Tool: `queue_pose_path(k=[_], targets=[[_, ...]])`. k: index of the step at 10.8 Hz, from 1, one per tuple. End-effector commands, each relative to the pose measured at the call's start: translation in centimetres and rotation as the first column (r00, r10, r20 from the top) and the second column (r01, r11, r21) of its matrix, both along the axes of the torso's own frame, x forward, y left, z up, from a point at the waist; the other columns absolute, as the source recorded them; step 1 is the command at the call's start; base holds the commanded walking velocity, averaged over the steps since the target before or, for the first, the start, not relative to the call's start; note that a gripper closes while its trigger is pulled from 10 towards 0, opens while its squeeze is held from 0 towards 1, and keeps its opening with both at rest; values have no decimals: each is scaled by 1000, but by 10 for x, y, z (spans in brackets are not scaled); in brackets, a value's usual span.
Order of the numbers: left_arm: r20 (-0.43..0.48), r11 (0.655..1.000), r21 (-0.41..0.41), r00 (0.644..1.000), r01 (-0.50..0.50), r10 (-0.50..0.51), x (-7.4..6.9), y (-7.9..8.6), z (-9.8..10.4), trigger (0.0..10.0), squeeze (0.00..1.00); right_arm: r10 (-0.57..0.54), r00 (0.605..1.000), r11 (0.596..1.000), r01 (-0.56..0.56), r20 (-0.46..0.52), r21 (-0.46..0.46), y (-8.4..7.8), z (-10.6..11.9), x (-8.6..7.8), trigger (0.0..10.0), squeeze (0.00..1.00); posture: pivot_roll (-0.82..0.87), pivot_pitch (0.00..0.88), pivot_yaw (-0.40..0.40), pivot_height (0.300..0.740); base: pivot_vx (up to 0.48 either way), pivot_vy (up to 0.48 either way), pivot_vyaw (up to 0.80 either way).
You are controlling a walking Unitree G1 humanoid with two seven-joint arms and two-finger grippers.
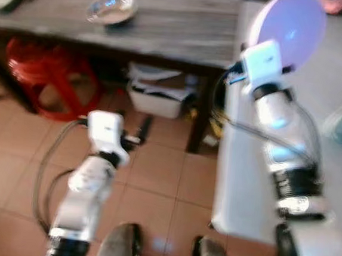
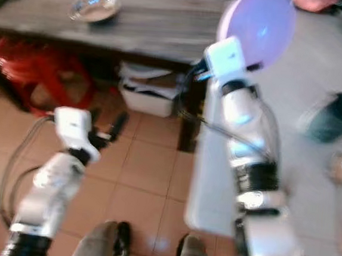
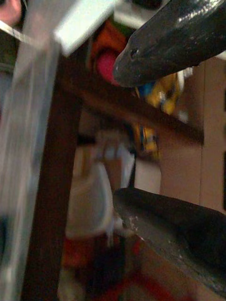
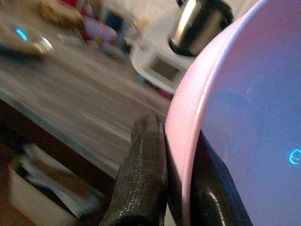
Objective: Setting the table
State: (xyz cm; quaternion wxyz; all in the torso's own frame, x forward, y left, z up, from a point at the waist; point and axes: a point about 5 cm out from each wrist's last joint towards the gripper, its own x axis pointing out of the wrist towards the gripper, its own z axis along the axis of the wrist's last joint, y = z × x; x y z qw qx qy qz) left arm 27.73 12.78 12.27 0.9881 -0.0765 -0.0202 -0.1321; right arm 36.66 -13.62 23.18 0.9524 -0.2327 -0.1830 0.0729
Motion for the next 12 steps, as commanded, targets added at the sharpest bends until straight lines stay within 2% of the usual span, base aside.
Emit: queue_pose_path(k=[1, 3, 4, 6, 11, 12], targets=[[-16, 1000, -8, 1000, -10, 10, -2, 0, -4, 10000, 0, -28, 997, 999, 27, 74, 17, -8, 7, -8, 0, 0, -36, 178, 34, 740, 0, 480, 0], [-23, 1000, -12, 1000, -13, 13, -4, -2, -7, 10000, 0, -75, 995, 997, 72, 73, 38, -19, -5, -22, 0, 0, -40, 180, 29, 740, 0, 480, 0], [-13, 1000, -7, 1000, -13, 12, -4, -3, -7, 10000, 0, -116, 992, 993, 114, 48, 43, -28, -19, -36, 0, 0, -43, 179, 29, 740, 0, 480, 0], [5, 1000, 7, 1000, -24, 24, 1, 0, -4, 10000, 0, -158, 987, 985, 156, 16, 75, -33, -31, -49, 0, 0, -53, 171, 35, 740, 0, 461, 0], [36, 999, 24, 999, -40, 39, 5, 3, 2, 10000, 0, -113, 994, 991, 112, 1, 66, -16, -34, -57, 0, 0, -50, 167, 40, 740, 372, 297, 0], [48, 999, 32, 998, -36, 34, 4, 3, 3, 10000, 0, -107, 994, 992, 107, 0, 60, -14, -35, -59, 0, 0, -49, 169, 43, 740, 472, 0, 0]])
